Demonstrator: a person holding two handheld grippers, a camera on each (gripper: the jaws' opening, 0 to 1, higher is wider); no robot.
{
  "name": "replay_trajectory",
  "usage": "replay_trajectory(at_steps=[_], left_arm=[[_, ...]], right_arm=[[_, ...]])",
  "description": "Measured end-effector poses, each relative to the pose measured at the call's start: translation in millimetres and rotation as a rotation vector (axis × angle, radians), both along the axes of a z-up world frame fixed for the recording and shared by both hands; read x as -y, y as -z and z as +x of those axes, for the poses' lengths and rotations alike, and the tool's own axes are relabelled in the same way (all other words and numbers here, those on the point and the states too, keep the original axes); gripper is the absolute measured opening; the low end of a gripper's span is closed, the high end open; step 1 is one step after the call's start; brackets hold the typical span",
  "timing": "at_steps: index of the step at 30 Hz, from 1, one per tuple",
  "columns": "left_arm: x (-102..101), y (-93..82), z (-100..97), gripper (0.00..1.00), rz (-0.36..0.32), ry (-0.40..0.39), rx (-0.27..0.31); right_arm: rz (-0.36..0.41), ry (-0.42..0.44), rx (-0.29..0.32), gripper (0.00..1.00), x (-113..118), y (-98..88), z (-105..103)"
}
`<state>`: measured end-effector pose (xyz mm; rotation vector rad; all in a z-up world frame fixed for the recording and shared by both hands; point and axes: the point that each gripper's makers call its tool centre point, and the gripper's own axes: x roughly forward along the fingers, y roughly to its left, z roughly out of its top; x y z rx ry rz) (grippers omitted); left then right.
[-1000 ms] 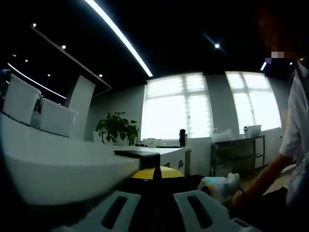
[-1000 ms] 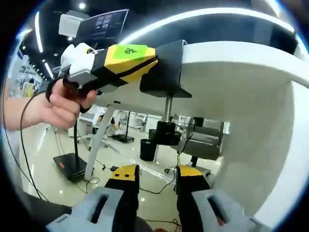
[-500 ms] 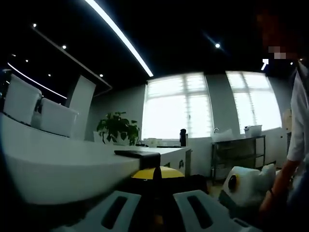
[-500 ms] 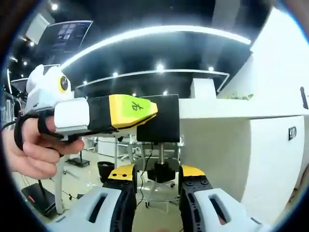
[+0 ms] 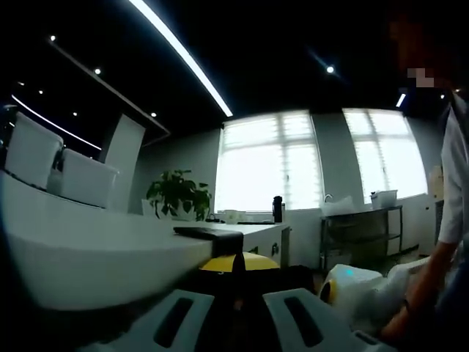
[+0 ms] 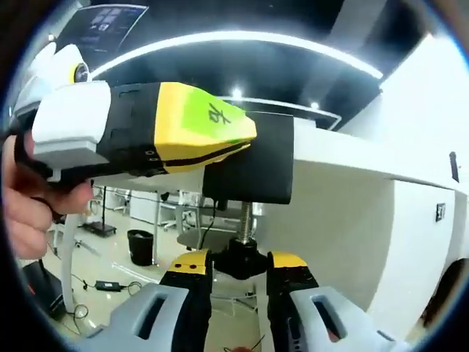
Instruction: Clamp the fixed fixture on the desktop, loosen the retaining clip, secure it to the edge of the desk, and tighten the retaining clip.
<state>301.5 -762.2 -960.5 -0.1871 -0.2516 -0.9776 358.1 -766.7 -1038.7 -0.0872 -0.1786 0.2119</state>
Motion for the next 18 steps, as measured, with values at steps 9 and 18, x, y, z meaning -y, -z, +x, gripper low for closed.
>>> replay_trajectory(at_steps=[9,18], left_arm=[[-0.3,0.1,-0.1,0.02,0.0,0.002,0.0],[-0.7,1.0,0.1,0.02,-0.001,0.007,-0.003]], right_arm=[[0.021,-0.181,0.021,0.25,-4.4,-0.6,0.6],[-0.11,-0.549,0.022,0.25,-15.1,-0.2,1.2]])
